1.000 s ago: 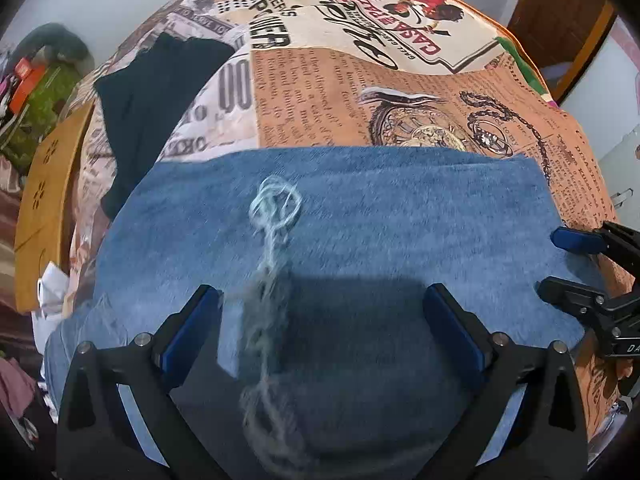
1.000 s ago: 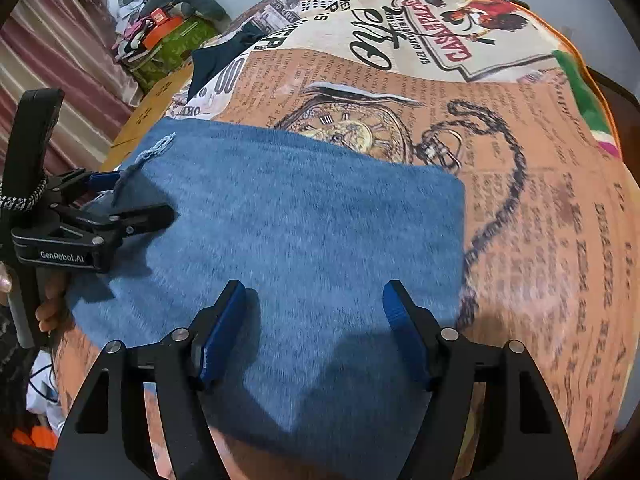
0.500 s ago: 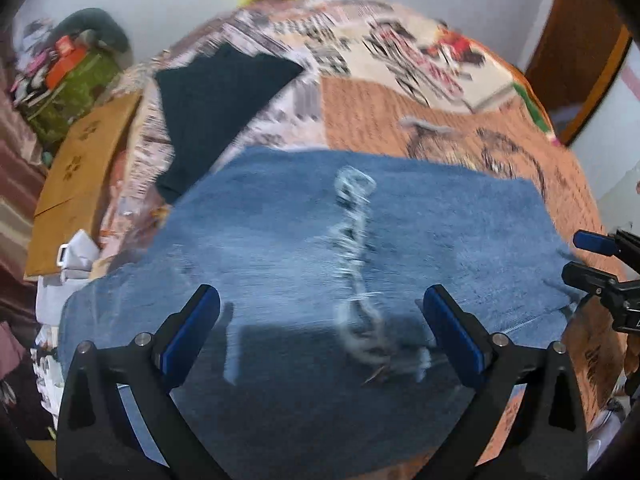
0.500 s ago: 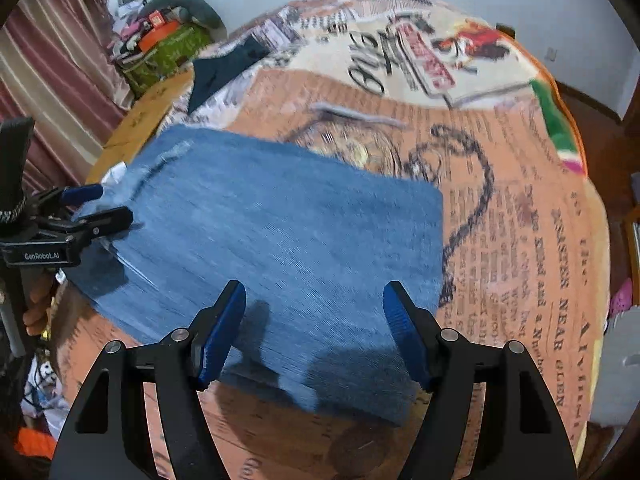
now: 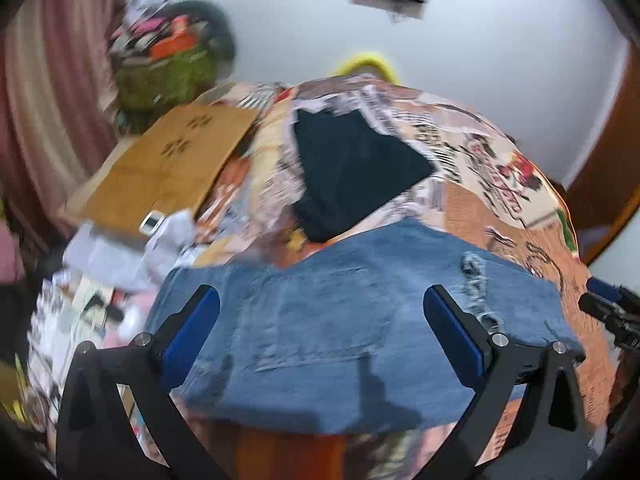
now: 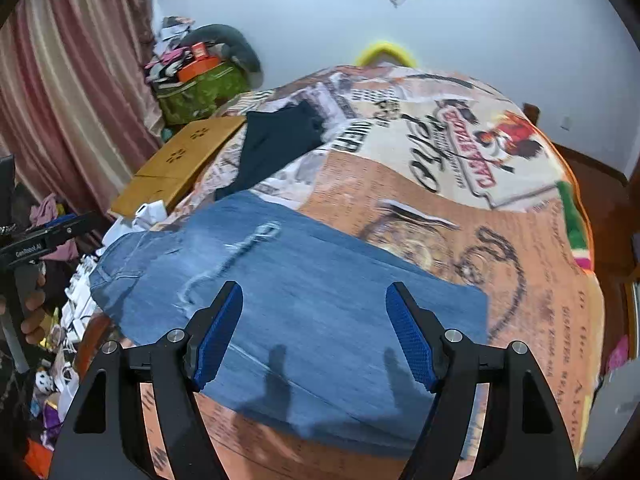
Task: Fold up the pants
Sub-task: 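Open the right tool and press the folded jeans flat with both tools, then grasp the jeans waistband with the left tool and lift it over the legs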
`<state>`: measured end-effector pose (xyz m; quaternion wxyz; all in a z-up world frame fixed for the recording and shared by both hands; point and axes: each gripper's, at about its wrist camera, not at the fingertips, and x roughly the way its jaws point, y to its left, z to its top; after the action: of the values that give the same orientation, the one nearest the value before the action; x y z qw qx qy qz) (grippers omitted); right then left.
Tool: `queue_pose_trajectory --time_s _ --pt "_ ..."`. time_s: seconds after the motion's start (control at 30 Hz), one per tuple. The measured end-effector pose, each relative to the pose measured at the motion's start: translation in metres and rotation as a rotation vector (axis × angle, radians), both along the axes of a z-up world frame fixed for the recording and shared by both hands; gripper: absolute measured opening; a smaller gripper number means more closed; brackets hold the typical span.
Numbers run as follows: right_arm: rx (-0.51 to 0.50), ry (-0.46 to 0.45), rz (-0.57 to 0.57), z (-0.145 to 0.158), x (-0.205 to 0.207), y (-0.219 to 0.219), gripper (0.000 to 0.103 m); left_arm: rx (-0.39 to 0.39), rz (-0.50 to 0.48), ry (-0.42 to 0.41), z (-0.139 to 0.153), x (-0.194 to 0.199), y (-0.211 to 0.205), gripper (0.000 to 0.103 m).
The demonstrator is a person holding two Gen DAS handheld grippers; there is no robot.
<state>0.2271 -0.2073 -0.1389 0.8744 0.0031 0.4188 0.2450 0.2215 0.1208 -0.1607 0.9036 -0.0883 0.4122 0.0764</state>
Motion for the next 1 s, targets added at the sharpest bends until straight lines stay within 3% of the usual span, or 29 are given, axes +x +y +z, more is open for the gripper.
queue_pose_trajectory --time_s 0.23,0.37,0.57,0.7,1.0 --pt "0.007 0.057 0.089 -0.02 0.005 0.053 0.071 -0.174 0.145 0.114 -0.038 -0.032 0.075 0.103" --pt "0.002 0.092 0.144 -0.031 0.005 0.08 0.071 -0.277 0.186 0.173 -0.064 -0.045 0.097 0.103" --pt "0.002 0.2 0.185 -0.057 0.007 0.101 0.073 -0.435 0.174 0.258 -0.1 -0.058 0.106 0.099" --pt "-0.024 0.176 0.196 -0.056 0.004 0.103 0.074 -0.56 0.145 0.314 -0.123 -0.06 0.105 0.08" --pt "-0.036 0.169 0.212 -0.058 0.005 0.106 0.074 -0.819 0.144 0.296 -0.16 -0.049 0.121 0.08"
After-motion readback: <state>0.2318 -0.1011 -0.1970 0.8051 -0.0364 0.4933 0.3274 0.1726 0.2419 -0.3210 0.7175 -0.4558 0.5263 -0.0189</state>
